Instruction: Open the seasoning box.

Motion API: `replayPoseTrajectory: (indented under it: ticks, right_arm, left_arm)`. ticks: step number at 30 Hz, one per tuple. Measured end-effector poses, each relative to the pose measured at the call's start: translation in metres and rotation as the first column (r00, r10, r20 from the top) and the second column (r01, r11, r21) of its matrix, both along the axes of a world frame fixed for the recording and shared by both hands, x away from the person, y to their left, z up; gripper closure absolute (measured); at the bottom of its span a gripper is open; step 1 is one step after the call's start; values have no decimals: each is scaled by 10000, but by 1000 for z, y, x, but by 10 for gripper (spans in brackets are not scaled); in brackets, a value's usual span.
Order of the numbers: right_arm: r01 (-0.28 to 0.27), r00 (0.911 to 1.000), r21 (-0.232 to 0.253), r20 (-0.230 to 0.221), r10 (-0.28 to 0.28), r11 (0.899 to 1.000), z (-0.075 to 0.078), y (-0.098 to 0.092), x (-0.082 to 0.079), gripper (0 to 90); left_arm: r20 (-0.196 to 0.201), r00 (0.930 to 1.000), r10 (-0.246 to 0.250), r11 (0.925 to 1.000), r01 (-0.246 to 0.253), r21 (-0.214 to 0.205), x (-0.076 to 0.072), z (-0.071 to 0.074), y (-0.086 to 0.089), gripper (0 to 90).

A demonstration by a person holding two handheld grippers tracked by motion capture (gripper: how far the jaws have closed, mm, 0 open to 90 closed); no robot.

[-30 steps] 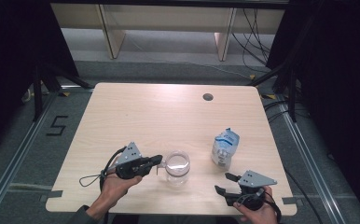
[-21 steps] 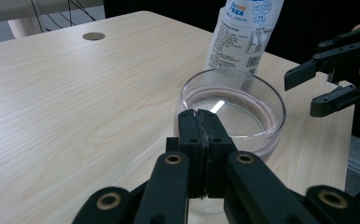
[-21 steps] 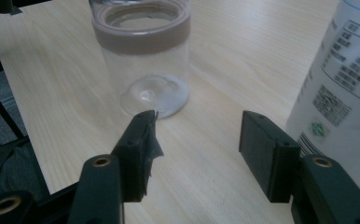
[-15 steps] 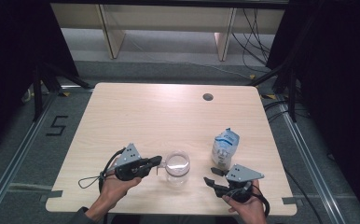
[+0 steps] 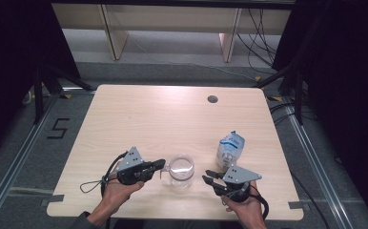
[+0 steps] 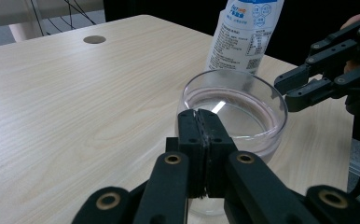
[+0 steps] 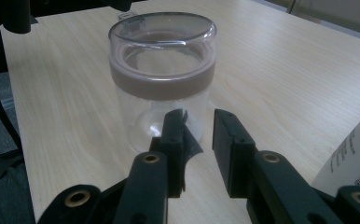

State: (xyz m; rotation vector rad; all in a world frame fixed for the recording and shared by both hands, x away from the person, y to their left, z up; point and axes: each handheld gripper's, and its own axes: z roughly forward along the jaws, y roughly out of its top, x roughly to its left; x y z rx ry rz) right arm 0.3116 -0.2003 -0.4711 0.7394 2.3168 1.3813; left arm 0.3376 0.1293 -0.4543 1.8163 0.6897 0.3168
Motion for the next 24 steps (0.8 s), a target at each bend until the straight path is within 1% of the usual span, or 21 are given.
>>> replayPoseTrajectory:
  ticks: [1,2,3,6,7,8,9,10,11,12,13,14,15,17,18,19,20,23,24]
  right_arm:
    - [-14,9999,26,169,13,10000,0,1,1,761]
    - [-118,9997,-88,233,120,9999,0,1,2,769]
    - [-74,9999,-65,154,75,10000,-1,2,1,774]
    - [-200,9994,-129,296,204,9997,-1,3,3,788]
    - [-184,9994,-186,279,189,9997,-1,3,3,792]
    - [-106,9993,-34,356,108,9999,-2,5,2,796]
    - [-259,9993,-162,256,263,9995,-1,5,3,799]
    - [-232,9991,-114,345,235,9997,-2,6,3,804]
    - [-214,9993,-116,303,217,9997,-2,7,3,807]
    - [-256,9991,-104,347,259,9996,-2,8,3,809]
    - [-377,9989,-183,269,382,9991,-1,8,3,812]
    - [-318,9992,-190,250,323,9993,-2,9,2,814]
    - [-287,9988,-154,398,293,9995,-2,9,4,816]
    - [-285,9990,-166,339,290,9995,-2,10,3,819]
    - [-342,9987,-118,387,346,9993,-2,11,4,819]
    - [-466,9983,-211,352,473,9987,-1,10,5,819]
    - [-447,9984,-189,343,453,9988,-1,10,4,820]
    - [-428,9983,-158,383,433,9990,1,12,5,822]
    - [-498,9981,-166,356,504,9986,1,13,5,823]
  left_arm:
    - [-2,10000,15,10000,-15,23,0,0,0,881]
    - [6,10000,7,10000,-7,-7,0,0,0,881]
    - [9,10000,4,10000,-4,6,0,0,0,881]
    - [20,10000,20,10000,-20,-13,0,0,0,881]
    - [39,10000,28,10000,-28,-26,0,-1,0,881]
    - [65,10000,21,10000,-21,-33,0,-1,0,881]
    - [71,10000,20,10000,-20,-24,0,-1,0,881]
    - [71,10000,22,10000,-21,-33,-1,-1,0,881]
    - [80,10000,26,10000,-26,-39,-1,-1,0,881]
    - [90,10000,19,10000,-18,-25,-1,-1,0,881]
    - [96,10000,17,10000,-17,-14,-1,-1,0,881]
    - [50,10000,57,10000,-57,-33,-1,-1,0,881]
    - [64,10000,43,10000,-42,-21,-1,-1,0,881]
    - [39,10000,58,10000,-58,-24,-1,-2,1,883]
    - [30,10000,55,10000,-55,-4,-1,-2,1,883]
    - [10,10000,61,10000,-61,-13,-1,-2,1,882]
    - [64,10000,-54,9999,54,-108,0,-3,1,882]
    - [-32,10000,28,9998,-29,-184,0,-3,0,883]
    - [-14,10000,25,9998,-25,-179,0,-3,0,883]
